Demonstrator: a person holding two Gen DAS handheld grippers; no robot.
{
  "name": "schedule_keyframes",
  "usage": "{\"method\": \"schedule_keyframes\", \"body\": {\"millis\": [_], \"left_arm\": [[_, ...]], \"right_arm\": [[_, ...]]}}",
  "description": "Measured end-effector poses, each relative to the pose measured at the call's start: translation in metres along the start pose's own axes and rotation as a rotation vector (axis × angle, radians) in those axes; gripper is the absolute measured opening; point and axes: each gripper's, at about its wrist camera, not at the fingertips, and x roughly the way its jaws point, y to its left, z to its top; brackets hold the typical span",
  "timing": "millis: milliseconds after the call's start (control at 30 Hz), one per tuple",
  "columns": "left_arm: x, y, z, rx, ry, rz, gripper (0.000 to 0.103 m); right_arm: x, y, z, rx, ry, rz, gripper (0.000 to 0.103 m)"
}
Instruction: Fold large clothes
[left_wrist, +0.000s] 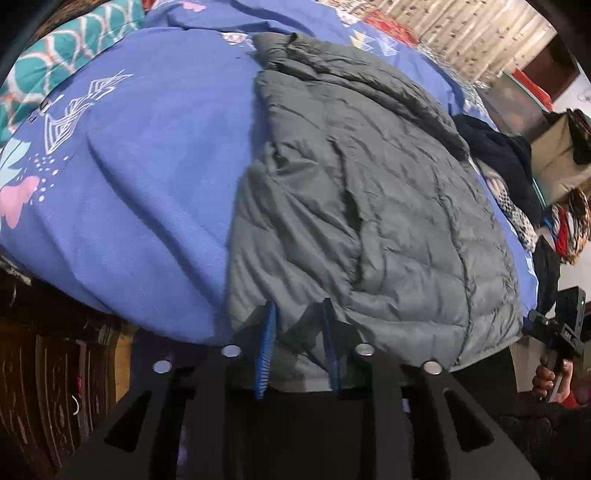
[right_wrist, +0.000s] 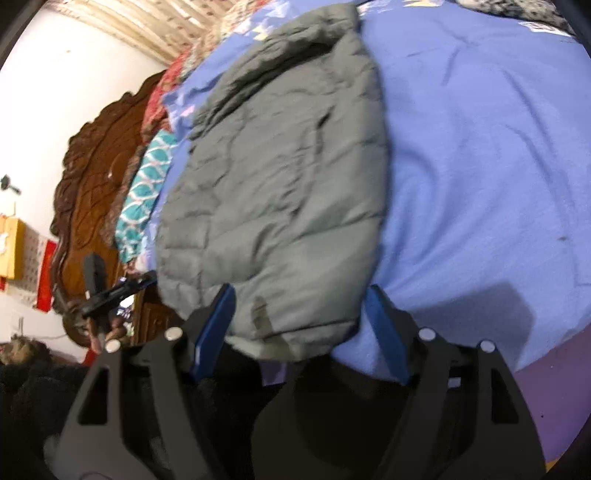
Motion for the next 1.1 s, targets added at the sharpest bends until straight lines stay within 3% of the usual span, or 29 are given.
{"method": "schedule_keyframes", "body": {"millis": [67, 133, 200, 233, 267, 300, 500, 700, 900, 1100], "left_arm": [[-0.001, 0.001, 0.000, 0.005, 0.000, -0.002, 0.062], [0.005, 0.002, 0.002, 0.005, 0.006, 0.010, 0.063], [0.015, 0.002, 0.003, 0.004, 0.033, 0.018, 0.060], [0.017, 0.001, 0.003, 0.004, 0.044, 0.019, 0.051], [0.018, -0.001, 0.003, 0.008, 0.064, 0.008, 0.032], [0.014, -0.004, 0.003, 0.010, 0.064, -0.009, 0.026], [-0.040, -0.020, 0.011, -0.002, -0.029, -0.149, 0.023], [-0.083, -0.011, 0.056, -0.142, -0.155, -0.308, 0.023], [-0.083, -0.021, 0.131, -0.170, -0.196, -0.316, 0.023], [-0.061, -0.036, 0.223, -0.138, -0.221, -0.269, 0.023]], "right_arm": [[0.006, 0.013, -0.002, -0.036, 0.004, 0.000, 0.071], [0.015, 0.017, -0.003, -0.040, 0.029, -0.001, 0.062], [0.026, 0.013, -0.002, -0.007, 0.074, 0.005, 0.042], [0.028, 0.013, -0.004, 0.002, 0.085, 0.024, 0.031], [0.027, 0.014, -0.004, 0.000, 0.088, 0.040, 0.011], [0.024, 0.017, -0.004, -0.011, 0.080, 0.041, 0.007], [-0.018, 0.046, 0.013, -0.080, -0.013, 0.116, 0.005], [-0.046, 0.054, 0.059, -0.056, -0.135, 0.227, 0.005], [-0.046, 0.052, 0.144, -0.051, -0.220, 0.264, 0.005], [-0.029, 0.061, 0.250, -0.092, -0.277, 0.213, 0.005]]}}
